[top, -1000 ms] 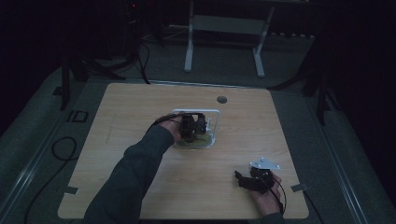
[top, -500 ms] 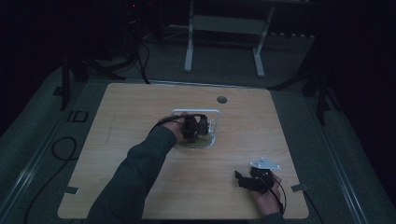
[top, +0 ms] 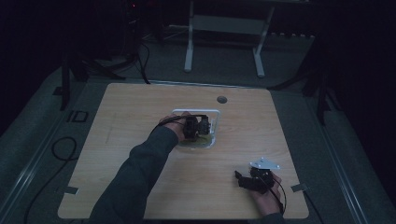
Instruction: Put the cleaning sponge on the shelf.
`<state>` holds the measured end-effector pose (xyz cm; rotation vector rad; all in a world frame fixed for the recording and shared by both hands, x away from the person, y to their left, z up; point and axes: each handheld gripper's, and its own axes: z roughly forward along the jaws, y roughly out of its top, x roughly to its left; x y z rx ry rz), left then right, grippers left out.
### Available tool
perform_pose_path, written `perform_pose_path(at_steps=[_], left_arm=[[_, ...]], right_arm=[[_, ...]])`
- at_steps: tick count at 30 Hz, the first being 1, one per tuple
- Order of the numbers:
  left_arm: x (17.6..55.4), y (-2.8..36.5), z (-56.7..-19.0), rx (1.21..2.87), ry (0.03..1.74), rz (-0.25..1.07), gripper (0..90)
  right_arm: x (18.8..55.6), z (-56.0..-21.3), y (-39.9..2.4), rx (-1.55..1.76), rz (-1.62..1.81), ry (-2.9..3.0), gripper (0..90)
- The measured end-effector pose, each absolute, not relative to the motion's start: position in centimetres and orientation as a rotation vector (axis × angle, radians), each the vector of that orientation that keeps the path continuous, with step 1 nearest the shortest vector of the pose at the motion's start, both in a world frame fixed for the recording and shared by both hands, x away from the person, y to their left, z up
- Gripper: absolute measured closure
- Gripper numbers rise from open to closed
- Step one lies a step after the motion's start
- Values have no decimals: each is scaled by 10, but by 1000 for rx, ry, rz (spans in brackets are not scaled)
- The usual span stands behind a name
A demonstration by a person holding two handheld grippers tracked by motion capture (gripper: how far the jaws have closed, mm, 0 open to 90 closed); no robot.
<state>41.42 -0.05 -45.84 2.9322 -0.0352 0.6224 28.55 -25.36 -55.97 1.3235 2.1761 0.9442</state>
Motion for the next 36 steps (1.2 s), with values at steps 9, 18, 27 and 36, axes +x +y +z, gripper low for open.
perform_pose_path(at_steps=[9,18,27,36], left_arm=[[415,-2,-461,2923,-16,666,693],[412,-2,-458,2912,-3,664,636],[399,3,-442,2863,10,700,594],[387,20,-416,2759,174,688,603]], right_arm=[[285,-560,-254,1323,945,2176,216],[285,-560,-254,1323,945,2177,217],[285,-560,-254,1319,945,2176,217],[285,-560,-254,1322,945,2176,217]])
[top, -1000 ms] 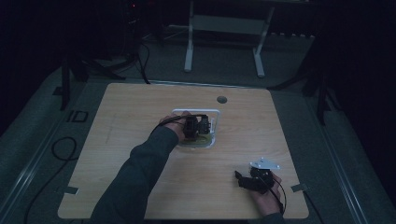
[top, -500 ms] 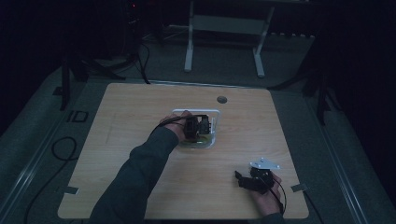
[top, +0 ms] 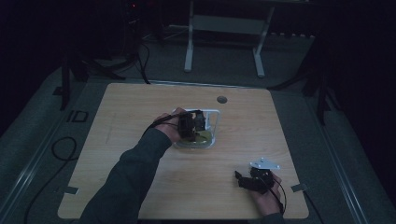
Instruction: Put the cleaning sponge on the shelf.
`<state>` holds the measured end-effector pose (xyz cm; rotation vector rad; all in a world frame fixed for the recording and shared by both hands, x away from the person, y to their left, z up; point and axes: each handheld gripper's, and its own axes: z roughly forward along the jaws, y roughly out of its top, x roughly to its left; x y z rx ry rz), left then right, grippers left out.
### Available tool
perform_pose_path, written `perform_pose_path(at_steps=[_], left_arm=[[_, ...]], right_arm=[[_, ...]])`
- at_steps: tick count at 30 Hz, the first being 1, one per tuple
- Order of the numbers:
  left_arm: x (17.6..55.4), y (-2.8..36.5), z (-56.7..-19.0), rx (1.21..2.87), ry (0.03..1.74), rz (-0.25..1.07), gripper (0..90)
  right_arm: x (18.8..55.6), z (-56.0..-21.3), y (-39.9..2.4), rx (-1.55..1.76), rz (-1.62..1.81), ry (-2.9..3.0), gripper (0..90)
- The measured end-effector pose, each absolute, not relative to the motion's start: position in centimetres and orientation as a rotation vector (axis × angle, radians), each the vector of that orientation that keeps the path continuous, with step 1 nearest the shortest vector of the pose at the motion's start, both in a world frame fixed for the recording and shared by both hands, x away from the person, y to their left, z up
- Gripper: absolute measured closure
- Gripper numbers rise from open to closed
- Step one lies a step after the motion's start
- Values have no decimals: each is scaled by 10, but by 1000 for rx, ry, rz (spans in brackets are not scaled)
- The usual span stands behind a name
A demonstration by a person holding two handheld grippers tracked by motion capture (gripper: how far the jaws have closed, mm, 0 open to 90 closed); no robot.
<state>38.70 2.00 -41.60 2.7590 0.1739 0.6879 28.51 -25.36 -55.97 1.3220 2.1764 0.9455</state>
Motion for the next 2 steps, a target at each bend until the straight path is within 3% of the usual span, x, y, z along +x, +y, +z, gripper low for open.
perform_pose_path(at_steps=[2], left_arm=[[381,26,-408,2731,213,703,603]], right_arm=[[285,-560,-254,1322,946,2176,217]])
